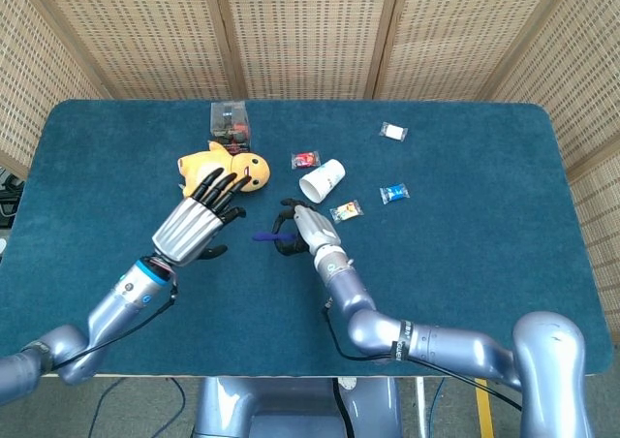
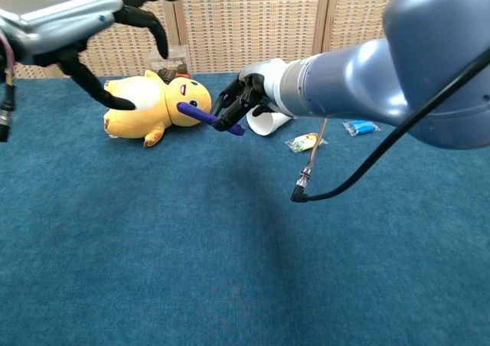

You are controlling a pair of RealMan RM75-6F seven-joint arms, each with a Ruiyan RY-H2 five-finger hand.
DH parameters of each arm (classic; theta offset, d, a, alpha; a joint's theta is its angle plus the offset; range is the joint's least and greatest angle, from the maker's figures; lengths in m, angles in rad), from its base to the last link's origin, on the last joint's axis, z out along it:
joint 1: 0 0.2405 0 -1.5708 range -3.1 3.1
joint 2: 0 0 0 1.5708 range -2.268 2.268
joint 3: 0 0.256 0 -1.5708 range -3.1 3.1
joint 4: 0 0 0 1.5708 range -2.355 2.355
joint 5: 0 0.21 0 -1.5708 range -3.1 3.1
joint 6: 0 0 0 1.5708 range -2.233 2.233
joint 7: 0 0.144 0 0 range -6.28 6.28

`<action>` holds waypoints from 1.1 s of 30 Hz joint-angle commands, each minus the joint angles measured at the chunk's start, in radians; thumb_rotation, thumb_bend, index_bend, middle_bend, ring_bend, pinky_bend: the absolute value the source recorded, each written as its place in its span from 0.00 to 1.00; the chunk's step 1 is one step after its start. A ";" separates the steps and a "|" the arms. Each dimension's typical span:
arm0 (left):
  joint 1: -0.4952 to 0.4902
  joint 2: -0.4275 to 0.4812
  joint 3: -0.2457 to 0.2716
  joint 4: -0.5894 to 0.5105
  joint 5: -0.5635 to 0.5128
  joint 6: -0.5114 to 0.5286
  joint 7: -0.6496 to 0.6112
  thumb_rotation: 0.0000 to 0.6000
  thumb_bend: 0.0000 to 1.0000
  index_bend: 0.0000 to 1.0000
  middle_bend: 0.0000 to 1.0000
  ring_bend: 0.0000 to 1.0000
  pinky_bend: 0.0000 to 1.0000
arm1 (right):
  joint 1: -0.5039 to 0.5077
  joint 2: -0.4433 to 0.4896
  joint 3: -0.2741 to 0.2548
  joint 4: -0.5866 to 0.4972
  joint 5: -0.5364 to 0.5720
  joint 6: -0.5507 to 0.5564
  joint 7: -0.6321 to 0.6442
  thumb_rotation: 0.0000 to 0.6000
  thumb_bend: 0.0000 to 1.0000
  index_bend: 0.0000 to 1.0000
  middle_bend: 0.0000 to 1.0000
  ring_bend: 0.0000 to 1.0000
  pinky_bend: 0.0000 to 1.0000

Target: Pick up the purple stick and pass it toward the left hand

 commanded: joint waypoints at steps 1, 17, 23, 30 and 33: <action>-0.021 -0.039 0.010 0.024 -0.003 -0.003 0.018 1.00 0.10 0.39 0.00 0.00 0.00 | 0.009 -0.004 -0.011 0.004 0.001 0.002 0.011 1.00 0.58 0.63 0.18 0.00 0.00; -0.050 -0.138 0.045 0.104 -0.043 -0.003 0.031 1.00 0.26 0.44 0.00 0.00 0.00 | 0.020 0.022 -0.047 -0.029 0.002 0.025 0.039 1.00 0.60 0.63 0.18 0.00 0.00; -0.061 -0.169 0.047 0.125 -0.061 -0.002 0.029 1.00 0.26 0.45 0.00 0.00 0.00 | 0.018 0.021 -0.061 -0.027 -0.002 0.028 0.053 1.00 0.61 0.63 0.18 0.00 0.00; -0.075 -0.187 0.053 0.131 -0.073 -0.009 0.048 1.00 0.27 0.48 0.00 0.00 0.00 | 0.022 0.019 -0.069 -0.028 -0.010 0.026 0.066 1.00 0.61 0.63 0.18 0.00 0.00; -0.078 -0.194 0.050 0.126 -0.092 -0.017 0.072 1.00 0.29 0.50 0.00 0.00 0.00 | 0.023 0.019 -0.074 -0.028 -0.011 0.027 0.069 1.00 0.61 0.63 0.18 0.00 0.00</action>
